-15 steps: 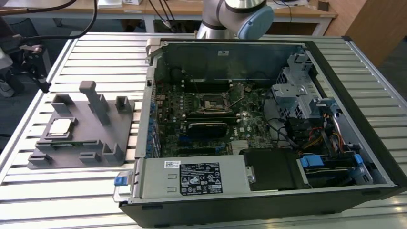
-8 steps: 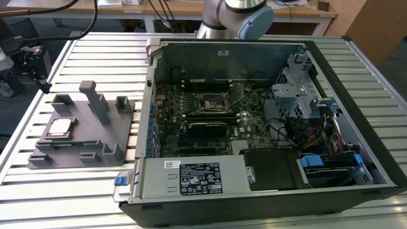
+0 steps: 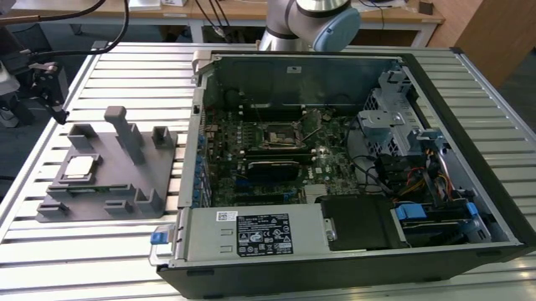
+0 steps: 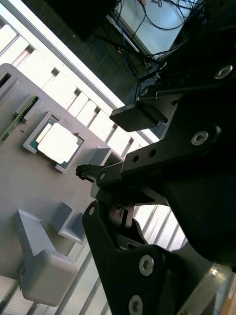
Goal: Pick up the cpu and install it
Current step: 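Pick up the cpu and move it towards the insertion slot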
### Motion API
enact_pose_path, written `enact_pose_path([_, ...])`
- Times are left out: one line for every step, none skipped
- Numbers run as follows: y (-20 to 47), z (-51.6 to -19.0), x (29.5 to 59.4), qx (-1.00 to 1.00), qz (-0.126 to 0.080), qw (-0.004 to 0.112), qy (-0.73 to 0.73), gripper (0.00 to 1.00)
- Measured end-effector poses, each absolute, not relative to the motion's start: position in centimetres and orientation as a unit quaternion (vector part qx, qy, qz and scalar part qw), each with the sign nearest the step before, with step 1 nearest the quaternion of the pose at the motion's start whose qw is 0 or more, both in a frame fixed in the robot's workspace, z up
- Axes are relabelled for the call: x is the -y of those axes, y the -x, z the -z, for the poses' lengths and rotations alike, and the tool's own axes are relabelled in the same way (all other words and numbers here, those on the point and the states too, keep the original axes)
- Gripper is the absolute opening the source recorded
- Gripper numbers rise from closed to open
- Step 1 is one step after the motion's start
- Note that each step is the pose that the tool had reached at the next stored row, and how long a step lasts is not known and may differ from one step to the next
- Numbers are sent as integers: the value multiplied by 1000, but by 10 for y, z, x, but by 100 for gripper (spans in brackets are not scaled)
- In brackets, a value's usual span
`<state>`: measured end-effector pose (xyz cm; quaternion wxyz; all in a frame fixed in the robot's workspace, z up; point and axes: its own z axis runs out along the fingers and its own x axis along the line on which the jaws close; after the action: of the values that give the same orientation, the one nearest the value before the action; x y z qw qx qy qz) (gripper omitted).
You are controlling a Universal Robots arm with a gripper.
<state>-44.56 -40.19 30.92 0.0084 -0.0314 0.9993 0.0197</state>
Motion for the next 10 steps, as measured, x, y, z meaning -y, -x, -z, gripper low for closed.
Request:
enact_pose_path([446,-309,402,-999,-20,8,31,54])
enact_pose_path([446,-309,402,-999,-20,8,31,54])
enact_pose_path([446,-308,402,-999,-20,8,31,54])
enact_pose_path([446,-308,402,-999,-20,8,31,54])
enact_pose_path([446,-308,402,-999,-20,8,31,54])
enact_pose_path([446,-307,402,-999,-20,8,31,54])
enact_pose_path([446,-307,402,-999,-20,8,31,54])
enact_pose_path([446,-307,402,-999,-20,8,31,54])
enact_pose_path([446,-306,402,-999,-20,8,31,54])
enact_pose_path([446,-306,402,-999,-20,8,31,54])
